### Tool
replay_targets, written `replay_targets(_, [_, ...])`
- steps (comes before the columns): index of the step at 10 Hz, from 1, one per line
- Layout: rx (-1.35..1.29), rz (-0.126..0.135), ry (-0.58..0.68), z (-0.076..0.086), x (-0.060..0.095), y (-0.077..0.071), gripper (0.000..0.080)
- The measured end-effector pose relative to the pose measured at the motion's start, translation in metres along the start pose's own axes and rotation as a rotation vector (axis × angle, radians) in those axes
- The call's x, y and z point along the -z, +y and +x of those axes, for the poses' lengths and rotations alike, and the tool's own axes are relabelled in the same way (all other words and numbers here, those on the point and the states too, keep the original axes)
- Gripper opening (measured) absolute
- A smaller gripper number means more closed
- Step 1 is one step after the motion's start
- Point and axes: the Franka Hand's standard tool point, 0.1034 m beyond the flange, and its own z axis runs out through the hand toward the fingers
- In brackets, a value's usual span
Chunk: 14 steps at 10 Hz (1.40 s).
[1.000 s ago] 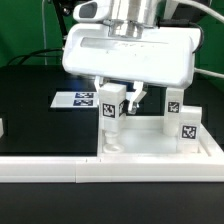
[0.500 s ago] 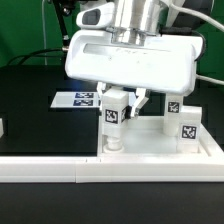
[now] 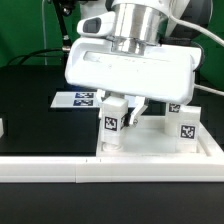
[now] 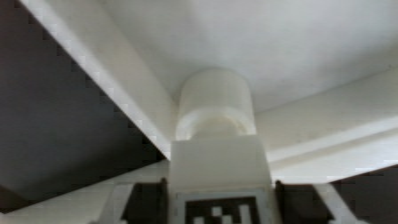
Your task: Assemble square table
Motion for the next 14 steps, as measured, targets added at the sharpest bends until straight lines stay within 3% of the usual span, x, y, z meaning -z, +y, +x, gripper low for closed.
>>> replay_targets(2, [0.009,0.006,0.017,-0.0002,0.0001,-0.0022,0.0287])
replay_targets(3, [0.009,0.006,0.017,-0.0003,0.0000,-0.0022,0.0326])
replay_targets(4, [0.009,0.006,0.017,-0.0003,0.0000,-0.0022,0.0533])
replay_targets(5, [0.009,0.006,0.017,-0.0003,0.0000,-0.0022,0.0533])
replay_targets(6, [0.009,0.006,0.017,-0.0003,0.0000,-0.0021,0.0621])
replay_targets(14, [0.010,0.006,0.017,0.0010,0.0005,-0.0019,0.0649])
